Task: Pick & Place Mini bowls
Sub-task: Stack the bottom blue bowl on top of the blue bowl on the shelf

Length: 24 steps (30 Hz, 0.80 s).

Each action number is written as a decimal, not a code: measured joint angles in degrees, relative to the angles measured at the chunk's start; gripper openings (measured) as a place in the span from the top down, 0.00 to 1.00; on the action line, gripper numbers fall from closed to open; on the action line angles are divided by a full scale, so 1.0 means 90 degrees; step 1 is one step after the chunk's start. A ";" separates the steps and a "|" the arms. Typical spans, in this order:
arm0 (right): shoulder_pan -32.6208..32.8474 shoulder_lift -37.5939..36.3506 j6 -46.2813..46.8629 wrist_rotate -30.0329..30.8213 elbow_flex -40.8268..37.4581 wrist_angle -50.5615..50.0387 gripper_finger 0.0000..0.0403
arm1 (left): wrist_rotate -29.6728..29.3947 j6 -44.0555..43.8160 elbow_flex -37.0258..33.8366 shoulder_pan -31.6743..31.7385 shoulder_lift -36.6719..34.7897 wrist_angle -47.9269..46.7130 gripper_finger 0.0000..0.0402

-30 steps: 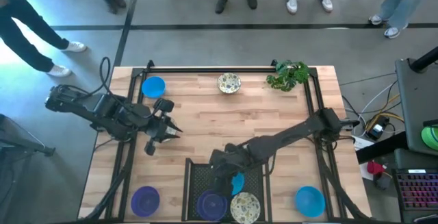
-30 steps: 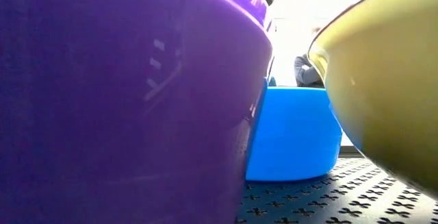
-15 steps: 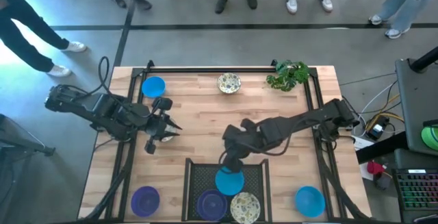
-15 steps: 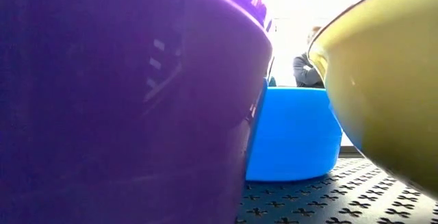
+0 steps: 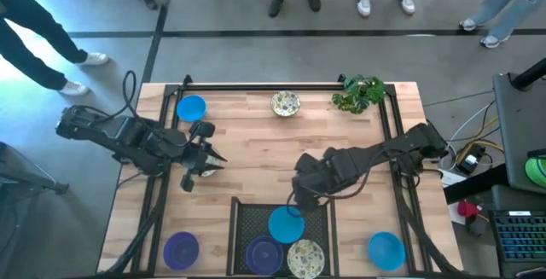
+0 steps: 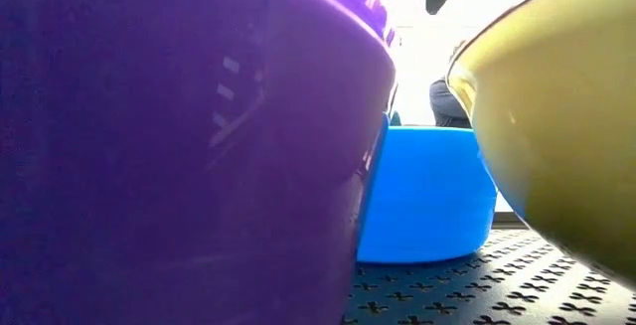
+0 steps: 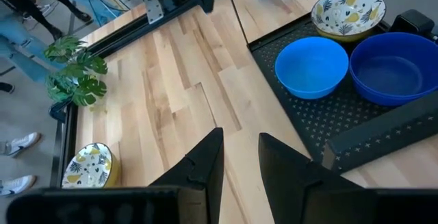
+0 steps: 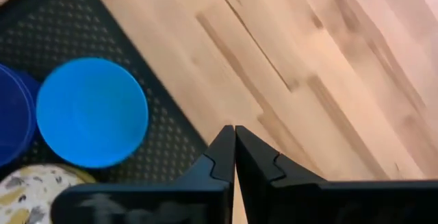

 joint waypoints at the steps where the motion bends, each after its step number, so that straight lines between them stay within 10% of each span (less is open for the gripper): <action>1: 0.0064 -0.0050 0.0149 -0.0005 0.0000 -0.0138 0.98 | 0.0000 0.0001 0.0000 0.0000 0.0000 -0.0001 0.76; 24: 0.2464 -0.0517 0.5540 -0.1456 -0.0401 -0.1103 0.98 | 0.0002 0.0278 -0.0005 0.0008 0.0134 0.0509 0.76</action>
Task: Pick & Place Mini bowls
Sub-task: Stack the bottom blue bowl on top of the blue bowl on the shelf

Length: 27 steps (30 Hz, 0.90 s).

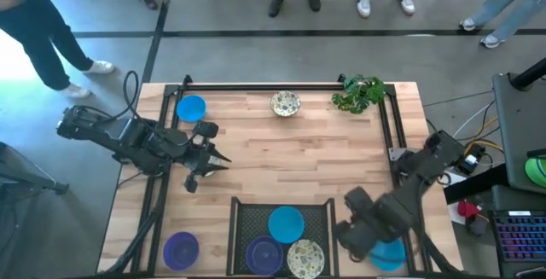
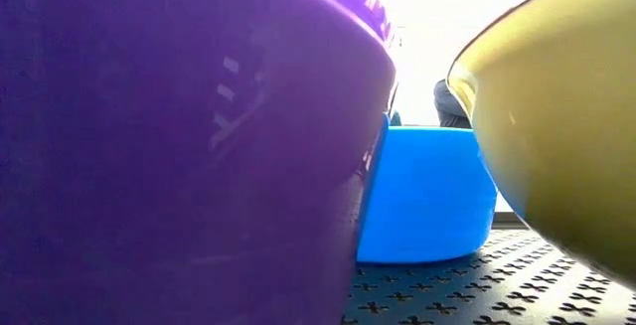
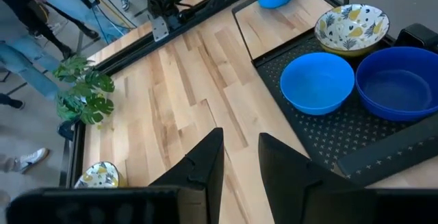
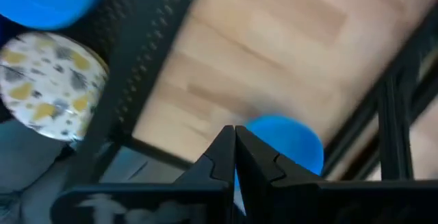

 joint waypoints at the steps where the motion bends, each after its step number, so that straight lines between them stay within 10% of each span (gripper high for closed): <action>1: 0.0118 0.0000 0.0288 -0.0082 -0.0043 0.0004 0.98 | 0.0000 0.0048 0.0000 0.0000 0.0012 0.0024 0.76; 27: 0.1298 0.0012 0.2123 -0.0365 -0.1250 0.1284 0.93 | 0.0000 0.0069 -0.0002 0.0002 0.0138 0.0571 0.76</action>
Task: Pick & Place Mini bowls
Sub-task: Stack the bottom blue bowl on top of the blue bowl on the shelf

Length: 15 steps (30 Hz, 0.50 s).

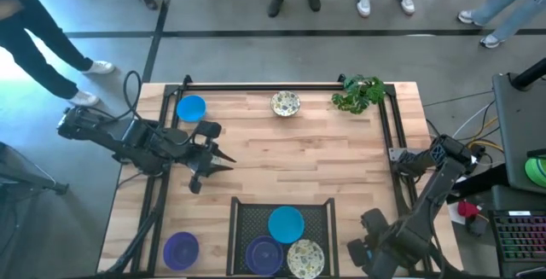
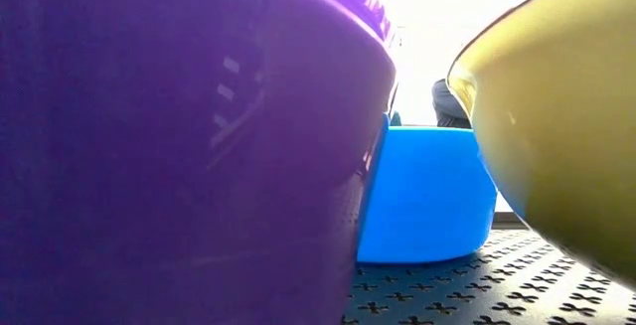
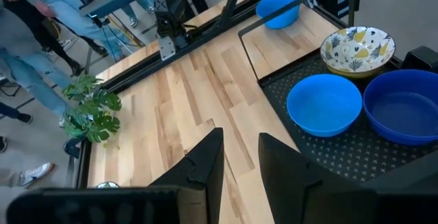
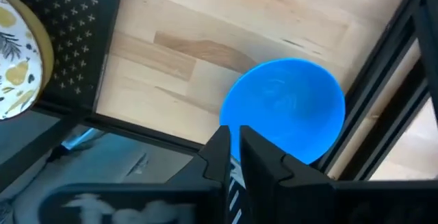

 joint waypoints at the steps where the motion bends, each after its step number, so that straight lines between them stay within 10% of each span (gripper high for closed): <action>1: 0.0014 0.0000 0.0000 -0.0002 -0.0022 0.0000 0.91 | 0.0000 0.0000 0.0000 0.0000 0.0000 0.0000 0.76; 15: 0.0155 0.0002 0.0282 -0.0009 -0.1316 0.2096 0.69 | 0.0000 0.0010 0.0000 0.0001 -0.0002 -0.0015 0.76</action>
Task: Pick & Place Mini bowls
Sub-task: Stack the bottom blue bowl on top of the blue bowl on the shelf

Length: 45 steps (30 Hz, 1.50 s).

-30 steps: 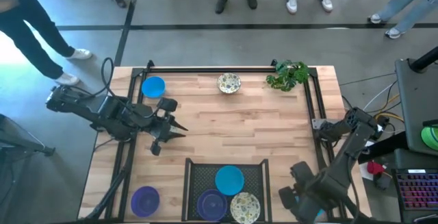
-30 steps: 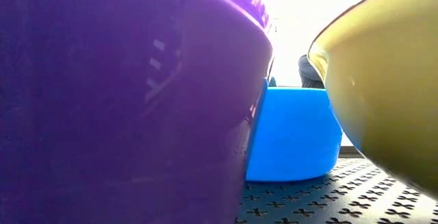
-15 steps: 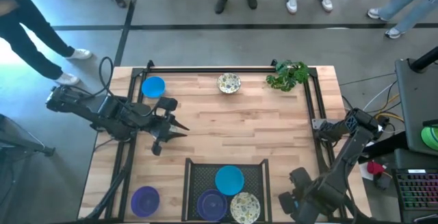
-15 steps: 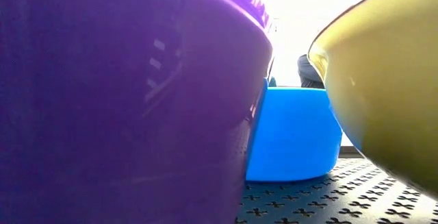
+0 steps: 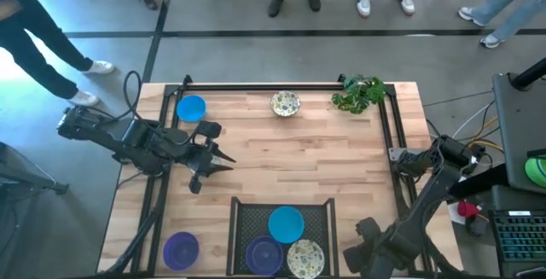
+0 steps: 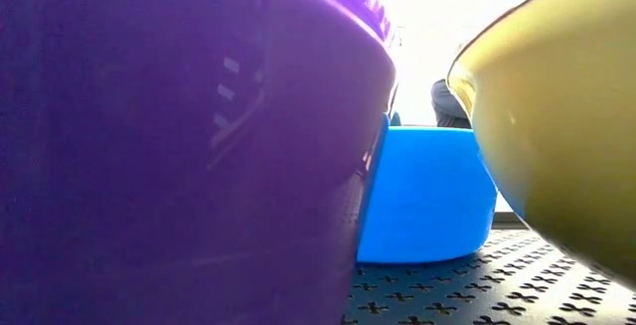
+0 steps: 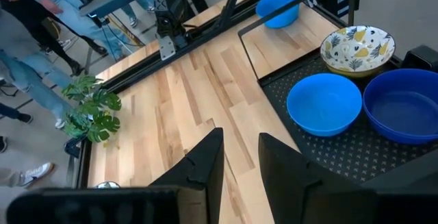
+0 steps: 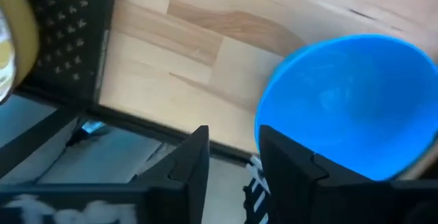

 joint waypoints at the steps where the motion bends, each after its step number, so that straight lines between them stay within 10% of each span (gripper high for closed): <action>1: 0.0002 0.0000 0.0002 0.0002 -0.0093 0.0093 0.68 | 0.0000 0.0007 0.0000 0.0001 0.0000 -0.0003 0.76; 30: 0.0104 0.0220 0.0221 -0.0336 -0.0964 0.0928 0.67 | 0.0024 -0.0019 -0.0005 0.0002 0.0000 -0.0086 0.76; 45: 0.0104 0.0465 0.0192 -0.0319 -0.0976 0.1042 0.87 | 0.0027 -0.0019 -0.0005 0.0000 0.0000 -0.0075 0.76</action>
